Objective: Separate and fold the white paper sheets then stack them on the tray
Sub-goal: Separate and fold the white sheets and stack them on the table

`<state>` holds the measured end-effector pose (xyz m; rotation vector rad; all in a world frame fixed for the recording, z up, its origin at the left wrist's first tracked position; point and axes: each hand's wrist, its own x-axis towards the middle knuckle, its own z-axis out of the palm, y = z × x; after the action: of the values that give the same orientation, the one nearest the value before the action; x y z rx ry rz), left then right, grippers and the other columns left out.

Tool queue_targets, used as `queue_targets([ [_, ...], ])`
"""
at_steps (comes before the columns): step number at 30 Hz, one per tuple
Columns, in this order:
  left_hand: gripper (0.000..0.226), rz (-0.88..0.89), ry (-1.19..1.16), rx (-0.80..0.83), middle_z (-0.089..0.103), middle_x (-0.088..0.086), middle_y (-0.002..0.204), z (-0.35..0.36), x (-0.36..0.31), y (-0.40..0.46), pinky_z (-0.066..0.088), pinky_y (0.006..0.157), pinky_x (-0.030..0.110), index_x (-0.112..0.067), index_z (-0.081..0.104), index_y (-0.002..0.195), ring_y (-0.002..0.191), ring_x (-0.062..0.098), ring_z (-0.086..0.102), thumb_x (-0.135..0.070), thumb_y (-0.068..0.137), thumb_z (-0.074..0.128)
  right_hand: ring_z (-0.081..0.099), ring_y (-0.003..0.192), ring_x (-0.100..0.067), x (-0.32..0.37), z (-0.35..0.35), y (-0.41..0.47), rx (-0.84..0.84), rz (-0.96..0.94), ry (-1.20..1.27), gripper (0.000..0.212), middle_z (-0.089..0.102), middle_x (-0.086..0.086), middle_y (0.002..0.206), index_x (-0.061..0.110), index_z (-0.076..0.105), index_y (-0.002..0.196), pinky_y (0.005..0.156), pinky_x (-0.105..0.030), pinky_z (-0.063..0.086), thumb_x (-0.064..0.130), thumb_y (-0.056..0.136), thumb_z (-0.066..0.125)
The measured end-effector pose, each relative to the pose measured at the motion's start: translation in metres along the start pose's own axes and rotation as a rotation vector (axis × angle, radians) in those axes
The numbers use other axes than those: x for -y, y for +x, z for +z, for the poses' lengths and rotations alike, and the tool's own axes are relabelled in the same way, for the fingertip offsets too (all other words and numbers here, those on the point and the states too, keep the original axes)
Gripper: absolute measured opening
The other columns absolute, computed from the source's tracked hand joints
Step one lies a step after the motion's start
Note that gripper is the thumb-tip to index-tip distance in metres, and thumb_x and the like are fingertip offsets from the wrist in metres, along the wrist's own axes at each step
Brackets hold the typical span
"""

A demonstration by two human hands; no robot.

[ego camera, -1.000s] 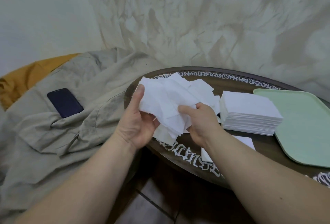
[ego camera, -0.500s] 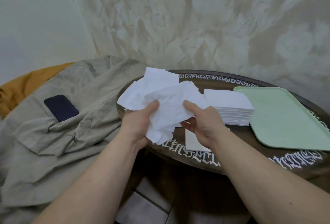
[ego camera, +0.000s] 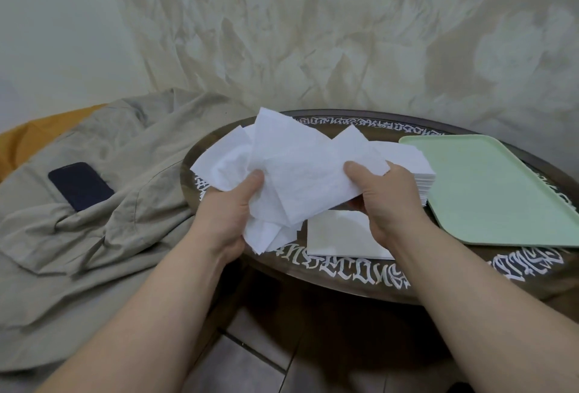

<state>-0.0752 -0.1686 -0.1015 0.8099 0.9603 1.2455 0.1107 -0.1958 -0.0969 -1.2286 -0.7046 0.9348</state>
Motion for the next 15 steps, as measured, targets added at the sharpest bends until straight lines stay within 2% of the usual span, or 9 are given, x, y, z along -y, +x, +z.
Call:
queue_targets([
  [2, 0.011, 0.033, 0.014, -0.042, 0.076, 0.004, 0.101, -0.001, 0.001, 0.003, 0.058, 0.079, 0.038, -0.012, 0.068, 0.103, 0.092, 0.022, 0.073, -0.01, 0.094, 0.063, 0.065, 0.083, -0.023, 0.003, -0.002, 0.004, -0.158, -0.124, -0.093, 0.011, 0.068, 0.004, 0.081, 0.022, 0.062, 0.077, 0.081, -0.052, 0.057, 0.011, 0.079, 0.065],
  [4, 0.011, 0.076, 0.026, -0.071, 0.076, 0.003, 0.101, -0.002, 0.0, 0.006, 0.057, 0.084, 0.039, -0.013, 0.068, 0.103, 0.095, 0.021, 0.072, -0.01, 0.094, 0.062, 0.057, 0.071, -0.016, 0.011, -0.005, 0.007, -0.311, -0.271, -0.24, 0.015, 0.06, 0.008, 0.074, 0.023, 0.056, 0.076, 0.071, -0.038, 0.051, 0.008, 0.079, 0.059],
  [6, 0.011, 0.109, 0.055, -0.065, 0.076, 0.0, 0.1, -0.003, 0.0, 0.005, 0.057, 0.086, 0.039, -0.015, 0.068, 0.103, 0.096, 0.02, 0.072, -0.01, 0.095, 0.062, 0.052, 0.064, -0.014, 0.018, -0.002, 0.002, -0.331, -0.347, -0.289, 0.018, 0.057, 0.008, 0.069, 0.023, 0.055, 0.084, 0.062, -0.03, 0.044, 0.006, 0.08, 0.056],
  [7, 0.012, 0.118, 0.073, -0.041, 0.076, -0.001, 0.099, -0.002, 0.0, 0.003, 0.058, 0.083, 0.037, -0.015, 0.067, 0.103, 0.095, 0.018, 0.072, -0.009, 0.095, 0.061, 0.055, 0.065, -0.016, 0.019, 0.003, -0.001, -0.288, -0.337, -0.28, 0.021, 0.06, 0.006, 0.072, 0.024, 0.055, 0.091, 0.062, -0.029, 0.047, 0.006, 0.08, 0.056],
  [9, 0.015, 0.119, 0.099, 0.026, 0.076, 0.0, 0.099, 0.0, 0.002, -0.002, 0.059, 0.08, 0.034, -0.014, 0.067, 0.104, 0.093, 0.018, 0.073, -0.006, 0.096, 0.058, 0.062, 0.071, -0.022, 0.016, 0.016, -0.011, -0.133, -0.265, -0.249, 0.034, 0.066, -0.002, 0.082, 0.03, 0.055, 0.105, 0.072, -0.039, 0.055, 0.011, 0.079, 0.061],
  [11, 0.02, 0.09, 0.099, 0.099, 0.074, 0.008, 0.107, 0.003, 0.004, -0.006, 0.059, 0.083, 0.038, -0.009, 0.066, 0.112, 0.099, 0.025, 0.071, -0.004, 0.096, 0.056, 0.066, 0.073, -0.023, 0.011, 0.028, -0.02, 0.054, -0.168, -0.179, 0.045, 0.069, -0.006, 0.082, 0.032, 0.052, 0.117, 0.08, -0.046, 0.056, 0.017, 0.078, 0.068],
  [13, 0.025, 0.049, 0.096, 0.139, 0.072, 0.015, 0.113, 0.003, 0.004, -0.009, 0.058, 0.086, 0.041, -0.003, 0.064, 0.119, 0.103, 0.031, 0.07, -0.004, 0.095, 0.057, 0.069, 0.073, -0.018, 0.01, 0.034, -0.026, 0.198, -0.098, -0.075, 0.049, 0.071, -0.005, 0.08, 0.028, 0.048, 0.127, 0.084, -0.041, 0.057, 0.018, 0.084, 0.069],
  [15, 0.027, 0.013, 0.082, 0.145, 0.071, 0.018, 0.114, 0.001, 0.004, -0.009, 0.057, 0.088, 0.044, 0.001, 0.064, 0.12, 0.106, 0.035, 0.068, -0.006, 0.095, 0.058, 0.07, 0.078, -0.013, 0.013, 0.036, -0.031, 0.258, -0.092, -0.059, 0.046, 0.073, -0.007, 0.087, 0.025, 0.046, 0.13, 0.085, -0.033, 0.057, 0.019, 0.089, 0.066],
])
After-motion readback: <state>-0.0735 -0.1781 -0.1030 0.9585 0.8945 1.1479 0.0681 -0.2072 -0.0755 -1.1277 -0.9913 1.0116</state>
